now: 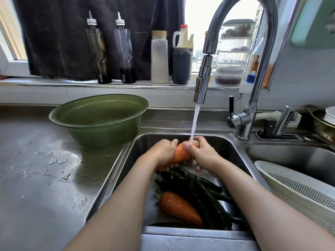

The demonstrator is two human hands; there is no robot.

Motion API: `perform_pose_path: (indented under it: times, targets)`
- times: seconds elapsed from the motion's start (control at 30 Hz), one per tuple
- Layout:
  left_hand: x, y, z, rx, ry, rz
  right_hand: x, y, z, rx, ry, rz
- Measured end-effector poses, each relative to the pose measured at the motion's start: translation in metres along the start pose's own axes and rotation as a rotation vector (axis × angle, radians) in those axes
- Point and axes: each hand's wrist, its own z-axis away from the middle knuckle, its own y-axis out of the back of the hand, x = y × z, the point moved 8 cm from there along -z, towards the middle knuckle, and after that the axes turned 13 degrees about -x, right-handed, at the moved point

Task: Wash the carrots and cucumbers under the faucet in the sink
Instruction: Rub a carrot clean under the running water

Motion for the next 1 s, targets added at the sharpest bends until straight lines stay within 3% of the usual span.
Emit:
perform_pose_path:
  times: [0.1, 0.3, 0.53, 0.7, 0.9, 1.0]
  targets:
    - [0.003, -0.002, -0.002, 0.01, -0.01, 0.019, 0.002, 0.007, -0.003, 0.073, -0.028, -0.04]
    - [-0.008, 0.004, -0.002, -0.003, 0.036, 0.015, 0.01, -0.003, -0.002, -0.171, -0.023, -0.204]
    - [0.003, 0.013, -0.002, 0.125, 0.046, -0.229, -0.001, 0.001, 0.003, -0.018, -0.019, -0.081]
    - [0.002, 0.019, 0.0, 0.169, 0.074, -0.244, 0.006, 0.001, 0.0, -0.183, -0.021, -0.244]
    - [0.013, 0.009, -0.001, 0.159, 0.031, -0.268, 0.004, 0.002, 0.0, 0.031, -0.045, -0.032]
    - [0.011, 0.011, -0.004, 0.173, 0.037, -0.261, 0.006, 0.004, -0.003, 0.009, -0.049, -0.071]
